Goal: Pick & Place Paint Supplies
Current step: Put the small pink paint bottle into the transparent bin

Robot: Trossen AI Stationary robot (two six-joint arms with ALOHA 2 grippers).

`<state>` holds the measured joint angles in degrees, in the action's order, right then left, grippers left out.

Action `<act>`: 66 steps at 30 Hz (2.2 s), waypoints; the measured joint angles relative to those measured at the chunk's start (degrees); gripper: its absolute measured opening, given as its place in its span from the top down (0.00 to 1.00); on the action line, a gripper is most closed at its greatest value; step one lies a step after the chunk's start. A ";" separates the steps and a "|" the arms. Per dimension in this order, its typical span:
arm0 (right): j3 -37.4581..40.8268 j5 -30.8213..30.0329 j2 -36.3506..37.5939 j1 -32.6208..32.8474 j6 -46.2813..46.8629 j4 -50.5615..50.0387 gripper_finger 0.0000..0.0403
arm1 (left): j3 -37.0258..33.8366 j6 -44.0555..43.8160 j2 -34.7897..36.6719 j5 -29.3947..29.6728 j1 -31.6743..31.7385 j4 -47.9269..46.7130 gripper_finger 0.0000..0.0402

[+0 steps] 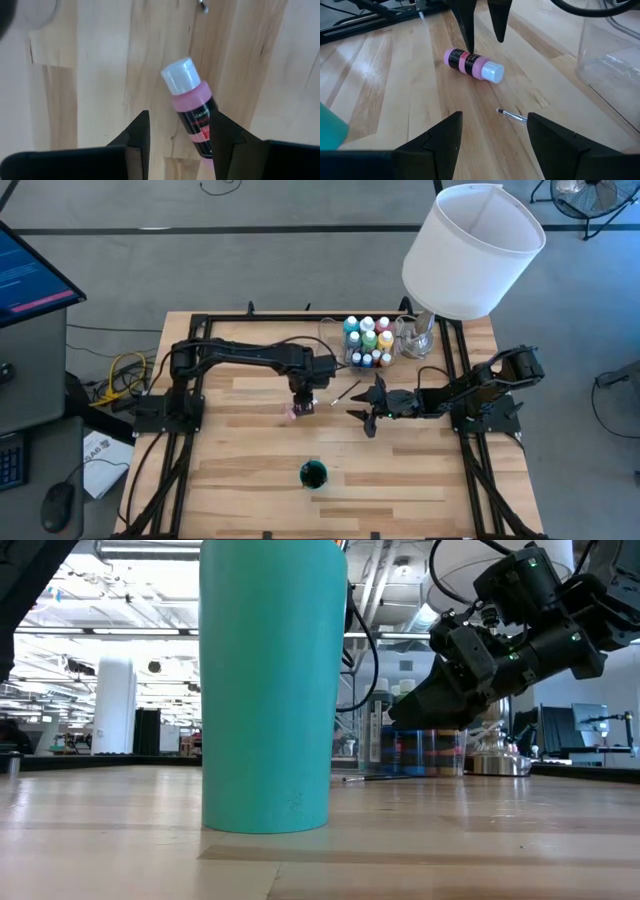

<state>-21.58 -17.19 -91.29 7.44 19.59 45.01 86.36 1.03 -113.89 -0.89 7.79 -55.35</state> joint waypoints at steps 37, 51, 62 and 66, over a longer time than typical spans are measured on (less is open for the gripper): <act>0.00 0.02 0.00 0.02 0.04 -0.44 0.46 | -3.67 -0.86 -2.11 -1.89 2.07 -0.28 0.76; 0.00 0.00 0.00 0.02 0.60 -1.30 0.46 | -3.77 1.77 -4.46 0.48 2.84 -6.69 0.79; 0.00 -0.03 0.00 0.02 0.43 -1.29 0.46 | -3.75 3.65 -4.44 0.46 2.72 -10.90 0.76; 0.00 -0.04 0.00 0.02 0.42 -1.29 0.46 | -3.75 5.03 -4.37 0.50 2.18 -10.89 0.77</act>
<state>-21.58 -17.23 -91.29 7.46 20.01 43.73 82.61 6.06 -118.26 -0.38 9.97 -66.24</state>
